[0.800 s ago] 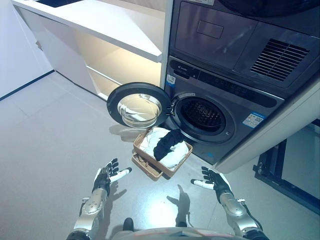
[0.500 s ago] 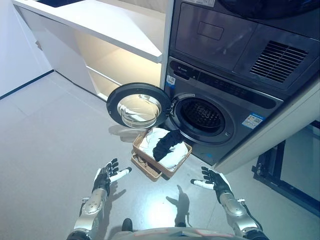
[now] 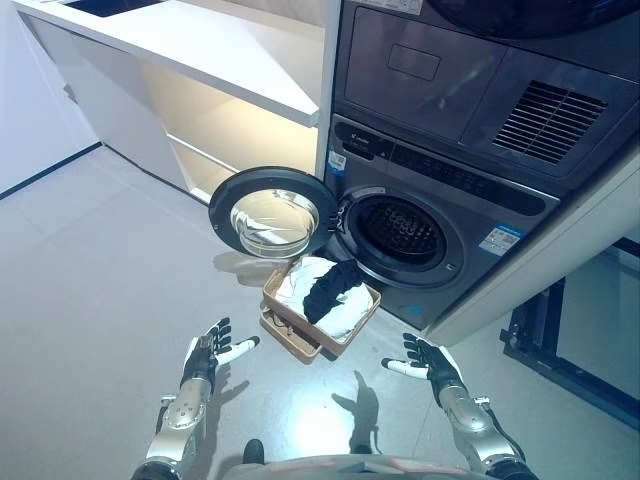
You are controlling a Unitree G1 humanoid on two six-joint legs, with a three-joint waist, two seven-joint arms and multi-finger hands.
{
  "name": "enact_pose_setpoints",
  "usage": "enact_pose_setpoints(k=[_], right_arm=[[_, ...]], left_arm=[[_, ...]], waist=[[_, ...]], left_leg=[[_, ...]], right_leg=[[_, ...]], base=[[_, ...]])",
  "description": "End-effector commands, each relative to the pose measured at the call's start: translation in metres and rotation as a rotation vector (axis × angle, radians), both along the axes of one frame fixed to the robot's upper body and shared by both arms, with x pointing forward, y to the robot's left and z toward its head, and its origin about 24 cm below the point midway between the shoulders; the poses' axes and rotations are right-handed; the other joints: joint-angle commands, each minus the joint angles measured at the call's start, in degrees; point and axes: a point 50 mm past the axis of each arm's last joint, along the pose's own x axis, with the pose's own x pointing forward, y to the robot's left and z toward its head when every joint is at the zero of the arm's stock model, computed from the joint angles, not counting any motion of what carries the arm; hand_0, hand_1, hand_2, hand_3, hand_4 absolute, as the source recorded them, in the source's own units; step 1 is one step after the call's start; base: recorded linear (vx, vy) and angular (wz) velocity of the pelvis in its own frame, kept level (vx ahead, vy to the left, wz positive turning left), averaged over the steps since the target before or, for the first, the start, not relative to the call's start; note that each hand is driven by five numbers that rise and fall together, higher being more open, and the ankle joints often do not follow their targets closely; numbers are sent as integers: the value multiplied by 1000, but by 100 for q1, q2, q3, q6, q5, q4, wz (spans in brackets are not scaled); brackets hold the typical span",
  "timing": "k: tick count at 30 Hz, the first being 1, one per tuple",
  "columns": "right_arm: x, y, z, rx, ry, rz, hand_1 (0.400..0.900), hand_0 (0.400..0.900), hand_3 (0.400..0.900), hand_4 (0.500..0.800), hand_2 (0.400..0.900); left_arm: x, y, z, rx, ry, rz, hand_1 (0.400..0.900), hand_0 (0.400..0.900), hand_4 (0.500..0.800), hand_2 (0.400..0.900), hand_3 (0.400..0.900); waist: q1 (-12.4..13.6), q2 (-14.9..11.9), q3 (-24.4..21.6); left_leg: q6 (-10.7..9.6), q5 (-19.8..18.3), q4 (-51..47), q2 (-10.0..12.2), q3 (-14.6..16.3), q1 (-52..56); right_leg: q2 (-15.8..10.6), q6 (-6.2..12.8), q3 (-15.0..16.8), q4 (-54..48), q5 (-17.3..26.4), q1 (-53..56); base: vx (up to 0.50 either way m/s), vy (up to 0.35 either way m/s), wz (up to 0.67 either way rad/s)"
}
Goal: Put the clothes in the basket into the washing machine.
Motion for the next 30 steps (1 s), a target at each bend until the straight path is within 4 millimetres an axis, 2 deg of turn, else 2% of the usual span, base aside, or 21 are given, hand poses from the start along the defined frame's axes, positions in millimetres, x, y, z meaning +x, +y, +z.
enact_pose_setpoints(k=[1,7,8,9,10,11,12,13,14,16,18,21,23,25,27,30], right_arm=[[38,-9,31,-64,-176,40,900,900,900,800,900],[38,-10,31,-53,-168,58,900,900,900,800,900],[38,-10,32,-47,-168,57,900,900,900,800,900],[39,-10,33,-36,-175,58,900,900,900,800,900],[39,-10,33,-36,-175,58,900,900,900,800,900],[41,-11,36,-31,-186,64,900,900,900,800,900],[40,-9,36,-22,-185,71,900,900,900,800,900],[40,-9,36,-21,-185,71,900,900,900,800,900],[39,-4,34,-7,-181,80,900,900,900,800,900],[38,0,32,24,-175,68,900,900,900,800,900],[37,3,30,27,-163,90,900,900,900,800,900],[45,3,36,16,-183,101,900,900,900,800,900],[53,6,40,13,-203,110,900,900,900,800,900],[60,9,44,4,-219,126,900,900,900,800,900],[65,10,47,-1,-233,130,900,900,900,800,900],[74,8,53,-14,-250,121,900,900,900,800,900]], left_arm=[[32,15,26,70,-149,9,900,900,800,900,900],[28,19,25,52,-144,20,900,900,800,900,900],[26,19,25,48,-145,15,900,900,800,900,900],[26,19,27,46,-151,5,900,900,800,900,900],[26,19,27,46,-151,5,900,900,800,900,900],[28,18,29,39,-164,-10,900,900,800,900,900],[26,17,28,34,-158,-13,900,900,800,900,900],[26,17,28,34,-158,-13,900,900,800,900,900],[24,19,27,41,-144,-17,900,900,800,900,900],[22,20,25,49,-132,-16,900,900,800,900,900],[20,24,25,50,-128,-6,900,900,800,900,900],[21,33,27,49,-139,37,900,900,800,900,900],[21,37,26,47,-142,75,900,900,800,900,900],[22,38,25,41,-143,102,900,900,800,900,900],[24,36,26,38,-151,112,900,900,800,900,900],[36,31,31,32,-178,107,900,900,800,900,900]], waist=[[66,59,-207],[39,61,-100],[45,52,-90],[51,28,-38],[55,24,-43],[53,65,115],[22,111,190],[33,102,183],[5,175,327],[5,239,409],[-9,240,398],[-45,151,447],[-37,78,510],[-39,28,547],[-52,-42,569],[-71,-120,580]], left_leg=[[-13,-545,137,179,246,231],[175,-707,358,-37,267,164],[222,-789,471,-127,267,149],[311,-1000,881,-339,254,49],[315,-1019,917,-345,259,25],[483,-1167,1310,-607,163,-115],[574,-1197,1327,-707,180,-99],[578,-1199,1332,-718,195,-110],[706,-1205,1258,-825,221,70],[757,-1238,1217,-851,268,210],[765,-1347,1197,-902,337,327],[665,-1529,1265,-925,412,410],[619,-1674,1367,-906,453,477],[555,-1813,1447,-845,494,558],[487,-1928,1457,-770,467,662],[359,-2092,1494,-589,305,785]], right_leg=[[-320,325,-47,420,556,-546],[-557,434,149,859,530,-773],[-630,463,182,936,559,-772],[-783,492,285,1207,591,-817],[-789,496,294,1224,583,-835],[-974,453,527,1895,850,-1145],[-1077,395,640,2331,1065,-1387],[-1085,400,665,2358,1055,-1417],[-1183,225,722,2831,1300,-1659],[-1255,170,600,3045,1288,-1869],[-1415,245,410,2714,1374,-1904],[-1480,475,269,1419,1641,-1942],[-1537,623,136,836,1918,-2032],[-1488,717,-16,480,2067,-2142],[-1422,771,19,339,2168,-2215],[-1345,774,303,518,2208,-2323]], base=[[10,107,-5],[-3,128,-8],[18,172,-7],[16,174,-7],[-41,282,-8],[-77,295,0],[-77,295,-2],[-28,335,-7],[4,294,-17],[54,266,-24],[129,77,-18],[168,-77,-15],[172,-98,-23],[206,-106,-14],[227,-146,11],[242,-218,47]])
